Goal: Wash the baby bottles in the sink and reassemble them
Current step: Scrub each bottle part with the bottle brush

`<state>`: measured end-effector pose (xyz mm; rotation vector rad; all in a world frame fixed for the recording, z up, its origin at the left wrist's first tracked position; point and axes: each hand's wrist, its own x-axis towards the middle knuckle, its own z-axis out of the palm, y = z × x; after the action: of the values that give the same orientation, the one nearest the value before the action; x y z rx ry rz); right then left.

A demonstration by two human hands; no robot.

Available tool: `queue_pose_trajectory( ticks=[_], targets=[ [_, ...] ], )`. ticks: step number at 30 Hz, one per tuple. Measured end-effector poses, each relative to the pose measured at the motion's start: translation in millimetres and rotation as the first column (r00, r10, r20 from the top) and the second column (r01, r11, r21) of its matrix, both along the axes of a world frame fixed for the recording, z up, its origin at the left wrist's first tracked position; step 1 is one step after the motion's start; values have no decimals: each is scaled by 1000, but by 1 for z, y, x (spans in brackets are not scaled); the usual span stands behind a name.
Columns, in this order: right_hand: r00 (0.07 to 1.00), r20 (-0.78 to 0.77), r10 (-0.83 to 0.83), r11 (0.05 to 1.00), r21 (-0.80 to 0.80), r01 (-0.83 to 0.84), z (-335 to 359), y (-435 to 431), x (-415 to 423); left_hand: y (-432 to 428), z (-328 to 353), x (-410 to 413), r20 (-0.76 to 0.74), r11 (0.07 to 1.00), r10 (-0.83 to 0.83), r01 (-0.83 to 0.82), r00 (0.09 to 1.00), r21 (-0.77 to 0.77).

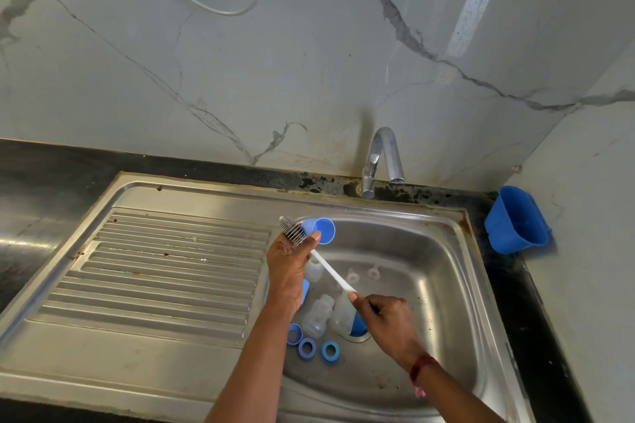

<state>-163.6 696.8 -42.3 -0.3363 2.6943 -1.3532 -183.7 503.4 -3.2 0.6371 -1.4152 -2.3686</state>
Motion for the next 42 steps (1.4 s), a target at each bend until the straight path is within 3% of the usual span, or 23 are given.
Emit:
queue_pose_trajectory(
  ticks=[6,12,16,18,23,27,32,36,42],
  targets=[
    [998,44,43,998,53,-45,-4,18,0,-10,-1,0,53,997,81,-79,995,-23],
    [997,61,-55,978,204,41,5,49,-10,-35,-3,-1,50,954,123,-105,991,-279],
    [995,-21,-100,974,203,102,22,50,-26,-41,-15,7,176,864,92,10,980,-504],
    [998,-44,-45,978,203,53,34,50,-34,-42,-19,12,210,803,72,68,975,-592],
    [982,9,187,844,511,-165,60,52,-50,-43,-23,15,250,623,44,169,967,-763],
    [947,65,315,697,661,-277,78,58,-61,-49,-30,18,293,529,26,236,956,-815],
    [912,11,410,581,767,-270,99,57,-70,-36,-31,21,307,436,-21,285,951,-854],
    [910,-18,414,544,807,-232,97,54,-69,-28,-36,26,340,426,-58,332,938,-842],
    [907,-58,418,569,795,-211,76,56,-60,-23,-42,36,349,518,-80,338,934,-786]
  ],
)
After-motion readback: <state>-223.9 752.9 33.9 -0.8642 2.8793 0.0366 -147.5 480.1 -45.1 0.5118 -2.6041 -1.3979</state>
